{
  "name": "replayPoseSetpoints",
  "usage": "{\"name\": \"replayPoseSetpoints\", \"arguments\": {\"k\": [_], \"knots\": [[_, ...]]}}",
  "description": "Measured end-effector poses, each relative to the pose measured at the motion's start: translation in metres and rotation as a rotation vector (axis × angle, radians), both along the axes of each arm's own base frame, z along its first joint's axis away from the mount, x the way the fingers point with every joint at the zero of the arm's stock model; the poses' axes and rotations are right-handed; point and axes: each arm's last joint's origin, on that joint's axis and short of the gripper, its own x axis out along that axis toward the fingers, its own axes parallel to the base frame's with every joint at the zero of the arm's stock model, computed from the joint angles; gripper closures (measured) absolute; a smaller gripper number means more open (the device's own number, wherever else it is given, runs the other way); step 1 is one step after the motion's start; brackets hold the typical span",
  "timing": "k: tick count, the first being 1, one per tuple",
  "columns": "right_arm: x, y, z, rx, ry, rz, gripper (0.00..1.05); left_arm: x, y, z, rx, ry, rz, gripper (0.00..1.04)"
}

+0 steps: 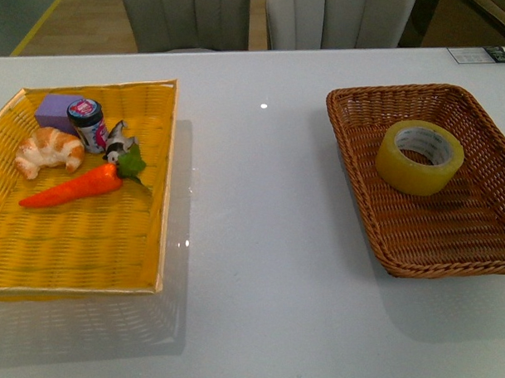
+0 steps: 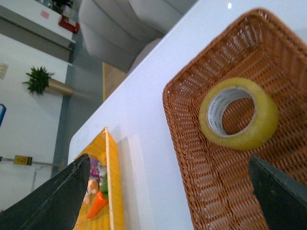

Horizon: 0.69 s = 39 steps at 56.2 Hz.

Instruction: Move tape to another basket

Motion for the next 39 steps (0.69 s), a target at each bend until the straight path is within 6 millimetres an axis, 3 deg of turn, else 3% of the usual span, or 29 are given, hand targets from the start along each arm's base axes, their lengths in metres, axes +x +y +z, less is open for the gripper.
{"name": "replayPoseSetpoints", "arguments": {"k": [3,6,11,15,32,39], "knots": [[-0.007,0.001,0.009,-0.064,-0.067,-0.019,0.11,0.000,0.000,0.000,0.000,0.000,0.000,1.03],[-0.015,0.003,0.015,-0.304,-0.229,-0.117,0.21,0.000,0.000,0.000,0.000,-0.001,0.000,1.03],[-0.030,0.012,0.012,-0.578,-0.323,-0.143,0.37,0.000,0.000,0.000,0.000,-0.001,0.000,1.03],[-0.041,0.018,0.006,-0.696,-0.351,-0.128,0.49,0.000,0.000,0.000,0.000,-0.001,0.000,1.03],[-0.076,0.034,0.002,-0.805,-0.347,-0.104,1.03,0.000,0.000,0.000,0.000,-0.002,0.000,1.03],[-0.087,0.038,0.001,-0.814,-0.344,-0.098,1.03,0.000,0.000,0.000,0.000,-0.002,0.000,1.03]]}}
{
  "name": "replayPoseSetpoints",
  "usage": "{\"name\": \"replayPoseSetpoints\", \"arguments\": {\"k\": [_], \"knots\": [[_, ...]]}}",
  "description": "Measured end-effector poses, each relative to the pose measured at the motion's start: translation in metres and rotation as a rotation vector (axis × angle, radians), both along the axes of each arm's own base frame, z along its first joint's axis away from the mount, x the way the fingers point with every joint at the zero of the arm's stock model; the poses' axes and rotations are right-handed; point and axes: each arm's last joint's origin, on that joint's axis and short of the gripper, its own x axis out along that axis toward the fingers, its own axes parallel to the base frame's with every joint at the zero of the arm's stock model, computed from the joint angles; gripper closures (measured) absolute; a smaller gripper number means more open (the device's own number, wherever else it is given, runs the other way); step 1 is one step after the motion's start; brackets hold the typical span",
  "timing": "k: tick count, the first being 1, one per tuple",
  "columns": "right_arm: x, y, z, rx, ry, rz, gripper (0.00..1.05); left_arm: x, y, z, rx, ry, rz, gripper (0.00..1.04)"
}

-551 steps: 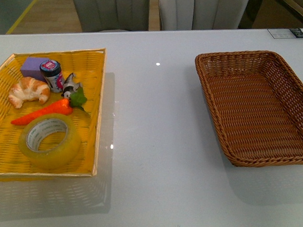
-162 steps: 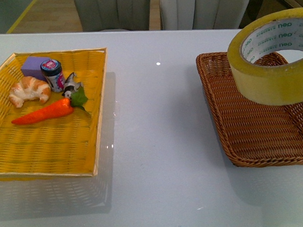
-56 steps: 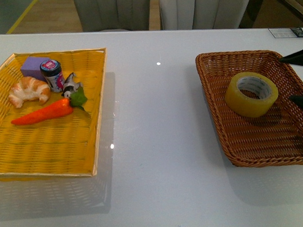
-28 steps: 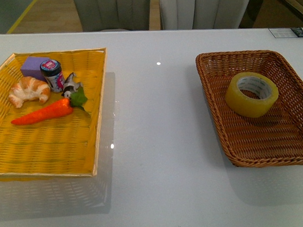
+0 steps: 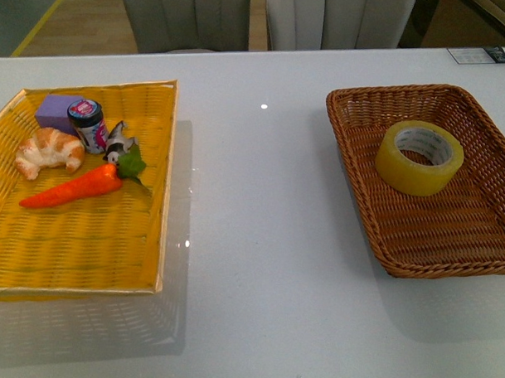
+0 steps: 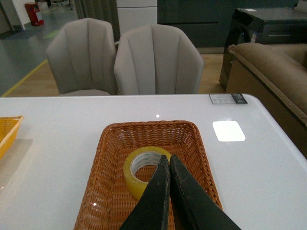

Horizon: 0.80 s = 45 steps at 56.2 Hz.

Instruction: Move tape to another basket

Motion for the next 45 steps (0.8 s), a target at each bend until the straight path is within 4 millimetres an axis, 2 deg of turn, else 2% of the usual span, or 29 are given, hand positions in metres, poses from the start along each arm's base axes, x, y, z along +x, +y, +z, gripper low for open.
{"name": "replayPoseSetpoints", "arguments": {"k": [9,20,45], "knots": [[-0.013,0.012,0.000,-0.004,-0.001,0.006,1.03,0.000,0.000,0.000,0.000,0.000,0.000,1.03],[-0.028,0.012,0.006,-0.005,-0.020,-0.002,1.03,0.000,0.000,0.000,0.000,0.000,0.000,1.03],[-0.047,0.012,0.013,-0.005,-0.039,-0.001,1.03,0.000,0.000,0.000,0.000,0.000,0.000,1.03]]}}
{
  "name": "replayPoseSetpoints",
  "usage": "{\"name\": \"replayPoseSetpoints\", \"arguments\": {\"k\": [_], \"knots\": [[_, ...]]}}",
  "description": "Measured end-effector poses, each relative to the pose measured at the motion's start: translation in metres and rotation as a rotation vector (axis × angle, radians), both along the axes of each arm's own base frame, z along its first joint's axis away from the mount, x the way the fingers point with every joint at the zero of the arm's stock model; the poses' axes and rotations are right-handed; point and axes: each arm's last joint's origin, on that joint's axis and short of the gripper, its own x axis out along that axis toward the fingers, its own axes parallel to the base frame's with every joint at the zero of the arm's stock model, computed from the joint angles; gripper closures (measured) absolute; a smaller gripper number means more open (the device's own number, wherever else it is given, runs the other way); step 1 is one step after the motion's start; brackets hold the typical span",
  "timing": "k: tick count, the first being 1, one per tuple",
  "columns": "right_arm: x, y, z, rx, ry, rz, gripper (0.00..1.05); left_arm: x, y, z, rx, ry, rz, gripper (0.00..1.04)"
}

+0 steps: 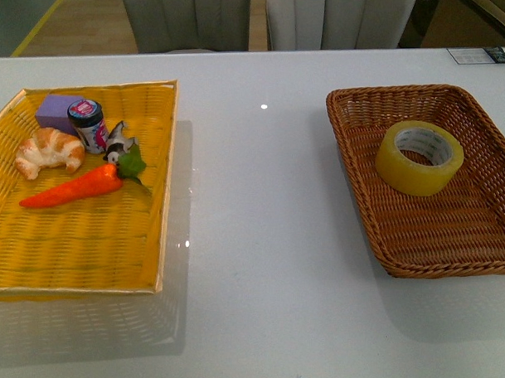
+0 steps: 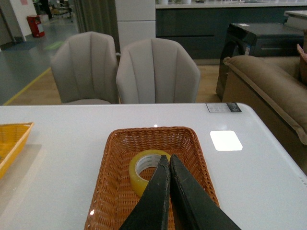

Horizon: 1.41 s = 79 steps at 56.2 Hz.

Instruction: Move tape to another basket

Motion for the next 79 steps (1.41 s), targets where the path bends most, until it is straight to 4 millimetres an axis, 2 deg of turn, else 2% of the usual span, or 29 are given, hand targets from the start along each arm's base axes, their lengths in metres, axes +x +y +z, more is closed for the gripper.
{"name": "replayPoseSetpoints", "arguments": {"k": [34,42,59,62,72,79], "knots": [[-0.015,0.000,0.000,0.000,-0.002,0.000,1.03,0.000,0.000,0.000,0.000,0.000,0.000,1.03],[-0.025,0.000,-0.003,0.000,0.005,0.001,1.03,0.000,0.000,0.000,0.000,0.000,0.000,1.03],[-0.026,0.000,-0.003,-0.001,0.002,0.001,1.02,0.000,0.000,0.000,0.000,-0.001,0.000,1.03],[-0.026,0.000,-0.003,-0.002,0.002,0.001,0.92,0.000,0.000,0.000,-0.001,0.000,0.000,1.02],[-0.026,0.000,-0.003,-0.002,0.002,0.001,0.59,0.000,0.000,0.000,0.000,-0.001,0.000,0.66],[-0.026,0.000,-0.003,-0.002,0.002,0.001,0.36,0.000,0.000,0.000,0.000,-0.001,0.000,0.45]]}}
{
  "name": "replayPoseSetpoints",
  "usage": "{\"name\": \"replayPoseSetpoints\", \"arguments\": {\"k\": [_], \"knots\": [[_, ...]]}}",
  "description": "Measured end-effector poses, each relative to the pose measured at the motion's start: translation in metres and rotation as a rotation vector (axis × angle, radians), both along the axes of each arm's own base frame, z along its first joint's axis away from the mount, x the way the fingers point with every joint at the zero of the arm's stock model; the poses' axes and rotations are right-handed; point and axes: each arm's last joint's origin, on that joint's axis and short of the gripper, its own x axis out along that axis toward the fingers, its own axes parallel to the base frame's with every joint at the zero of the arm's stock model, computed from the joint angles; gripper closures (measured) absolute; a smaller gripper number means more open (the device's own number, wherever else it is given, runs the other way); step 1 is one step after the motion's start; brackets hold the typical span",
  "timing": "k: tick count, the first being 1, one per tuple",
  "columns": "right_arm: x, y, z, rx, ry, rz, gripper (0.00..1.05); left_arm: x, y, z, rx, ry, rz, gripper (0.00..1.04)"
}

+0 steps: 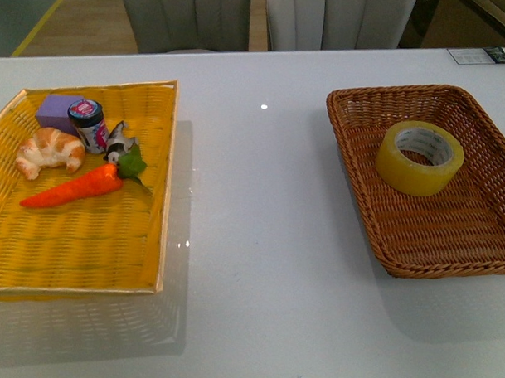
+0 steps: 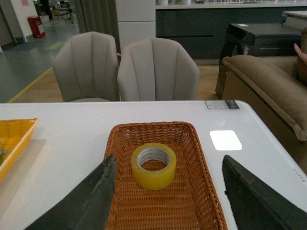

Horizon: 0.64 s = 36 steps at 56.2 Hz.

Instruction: Move tape to another basket

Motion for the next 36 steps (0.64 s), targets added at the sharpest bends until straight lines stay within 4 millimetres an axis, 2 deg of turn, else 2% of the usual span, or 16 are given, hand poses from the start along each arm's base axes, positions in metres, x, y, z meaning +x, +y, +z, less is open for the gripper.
{"name": "replayPoseSetpoints", "arguments": {"k": [9,12,36], "knots": [[0.0000,0.0000,0.0000,0.000,0.000,0.000,0.09,0.0000,0.0000,-0.0001,0.000,0.000,0.000,0.17],[0.0000,0.0000,0.0000,0.000,0.000,0.000,0.08,0.0000,0.0000,-0.0001,0.001,0.000,0.000,0.08],[0.0000,0.0000,0.0000,0.000,0.000,0.000,0.09,0.0000,0.0000,0.0000,0.002,0.000,0.000,0.09]]}}
